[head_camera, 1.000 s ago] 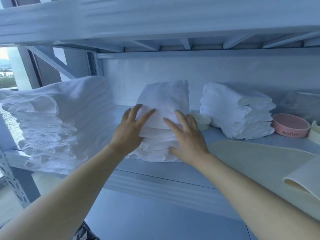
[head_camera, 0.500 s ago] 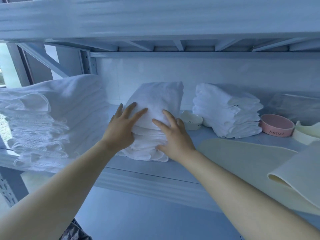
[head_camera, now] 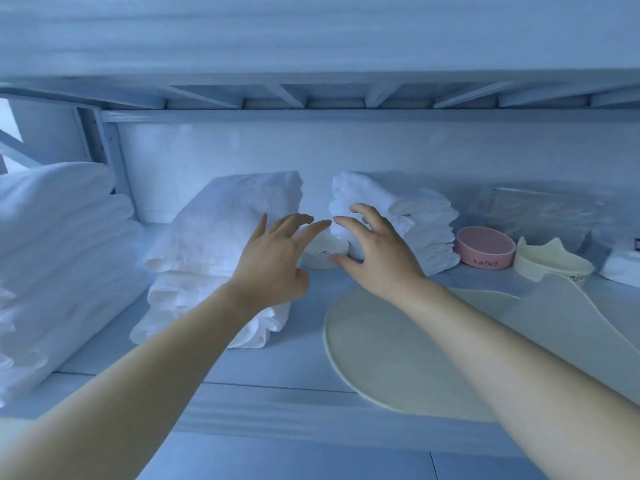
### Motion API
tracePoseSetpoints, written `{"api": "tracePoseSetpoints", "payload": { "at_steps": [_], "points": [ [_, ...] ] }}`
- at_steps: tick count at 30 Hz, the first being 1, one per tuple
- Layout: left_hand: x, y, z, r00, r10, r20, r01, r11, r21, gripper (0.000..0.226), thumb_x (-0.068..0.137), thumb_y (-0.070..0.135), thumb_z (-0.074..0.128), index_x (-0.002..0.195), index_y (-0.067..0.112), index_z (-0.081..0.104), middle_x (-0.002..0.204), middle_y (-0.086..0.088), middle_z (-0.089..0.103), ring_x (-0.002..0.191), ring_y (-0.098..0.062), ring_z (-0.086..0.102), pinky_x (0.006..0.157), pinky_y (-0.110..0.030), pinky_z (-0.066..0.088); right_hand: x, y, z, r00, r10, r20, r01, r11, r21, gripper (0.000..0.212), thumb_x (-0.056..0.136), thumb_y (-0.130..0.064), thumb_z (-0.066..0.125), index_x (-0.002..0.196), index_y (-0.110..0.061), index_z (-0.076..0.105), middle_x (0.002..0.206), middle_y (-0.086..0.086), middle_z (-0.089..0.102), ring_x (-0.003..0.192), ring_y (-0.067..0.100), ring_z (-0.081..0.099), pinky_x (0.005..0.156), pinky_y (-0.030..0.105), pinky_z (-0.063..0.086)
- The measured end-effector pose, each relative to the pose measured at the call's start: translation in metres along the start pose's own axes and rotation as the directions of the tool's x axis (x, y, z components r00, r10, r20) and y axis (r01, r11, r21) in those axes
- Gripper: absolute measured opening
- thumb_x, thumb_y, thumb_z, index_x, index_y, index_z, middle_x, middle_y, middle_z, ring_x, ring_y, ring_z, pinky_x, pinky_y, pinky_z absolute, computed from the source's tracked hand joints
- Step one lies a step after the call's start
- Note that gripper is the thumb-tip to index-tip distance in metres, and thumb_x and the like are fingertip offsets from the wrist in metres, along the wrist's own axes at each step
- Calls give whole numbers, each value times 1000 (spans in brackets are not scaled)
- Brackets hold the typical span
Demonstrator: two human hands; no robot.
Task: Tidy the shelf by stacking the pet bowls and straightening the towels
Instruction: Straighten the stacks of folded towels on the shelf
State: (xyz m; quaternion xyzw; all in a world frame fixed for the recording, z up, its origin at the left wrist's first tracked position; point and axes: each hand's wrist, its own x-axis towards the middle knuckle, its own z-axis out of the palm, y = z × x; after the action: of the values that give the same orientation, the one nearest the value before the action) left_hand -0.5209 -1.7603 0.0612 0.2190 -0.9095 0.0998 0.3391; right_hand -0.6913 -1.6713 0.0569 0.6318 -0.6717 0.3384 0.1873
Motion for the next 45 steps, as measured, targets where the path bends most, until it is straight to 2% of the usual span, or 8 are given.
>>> {"api": "tracePoseSetpoints", "payload": {
  "at_steps": [3, 7, 14, 20, 27, 35, 39, 45],
  "points": [
    [25, 20, 17, 1000, 3, -7, -3, 999, -50, 80, 64, 11, 54, 139, 28, 36, 136, 2, 46, 123, -22, 44, 107, -44, 32, 7, 32, -19, 1000, 20, -3, -20, 998, -57, 55, 83, -38, 64, 133, -29, 43, 145, -4, 29, 128, 20, 37, 92, 38, 46],
    [61, 46, 46, 999, -5, -51, 0, 995, -96, 69, 73, 17, 57, 138, 28, 38, 135, 3, 45, 118, -21, 47, 81, -27, 38, 14, 77, -37, 1000, 24, -9, -25, 993, -113, 55, 83, -38, 64, 133, -27, 44, 144, -2, 31, 127, 19, 39, 88, 27, 41],
    [114, 88, 105, 995, -101, -17, 97, 981, -168, 72, 74, 28, 67, 138, 32, 33, 147, 2, 26, 125, -27, 39, 81, -38, 49, 20, 165, -49, 998, -6, 55, 11, 996, -85, 65, 78, -34, 70, 135, -20, 41, 143, 1, 33, 129, 22, 38, 98, 34, 39],
    [151, 110, 148, 975, -211, 65, 217, 970, -111, 109, 54, 39, 83, 142, 42, 18, 152, -2, -5, 137, -36, 10, 89, -45, 46, 30, 227, -39, 979, -49, 196, 76, 988, -132, 108, 60, -39, 82, 144, -33, 15, 153, -1, 6, 139, 27, 12, 104, 51, 36],
    [145, 106, 184, 976, -214, 41, 216, 976, -26, 109, 57, 23, 76, 141, 44, 10, 142, 7, -1, 127, -41, 20, 81, -40, 51, 37, 262, -19, 944, -47, 325, 109, 979, -173, 131, 57, -28, 85, 134, -54, -17, 146, -17, -27, 141, 34, -10, 98, 57, 40],
    [141, 90, 183, 990, -134, 36, 137, 985, -102, 93, 57, 11, 70, 139, 34, 33, 143, -10, 16, 123, -39, 28, 98, -42, 43, 35, 266, -3, 980, -125, 155, 129, 991, -20, 97, 54, -20, 72, 137, -36, 25, 142, 1, 13, 125, 30, 24, 78, 42, 52],
    [138, 80, 178, 996, -84, 43, 91, 979, -181, 88, 56, 10, 72, 135, 32, 39, 142, -8, 19, 120, -32, 34, 96, -32, 39, 23, 256, -5, 989, -90, 120, 112, 975, -192, 95, 56, -28, 73, 134, -39, 19, 136, -3, 11, 119, 30, 26, 59, 30, 46],
    [146, 59, 177, 994, -37, 105, 52, 989, -137, 96, 56, 11, 73, 138, 36, 30, 146, -1, 11, 104, -23, 47, 75, -22, 42, 10, 238, -5, 992, -43, 121, 81, 940, -331, 94, 63, -33, 73, 137, -35, 15, 136, 0, 6, 119, 32, 27, 59, 28, 43]
  ]
}}
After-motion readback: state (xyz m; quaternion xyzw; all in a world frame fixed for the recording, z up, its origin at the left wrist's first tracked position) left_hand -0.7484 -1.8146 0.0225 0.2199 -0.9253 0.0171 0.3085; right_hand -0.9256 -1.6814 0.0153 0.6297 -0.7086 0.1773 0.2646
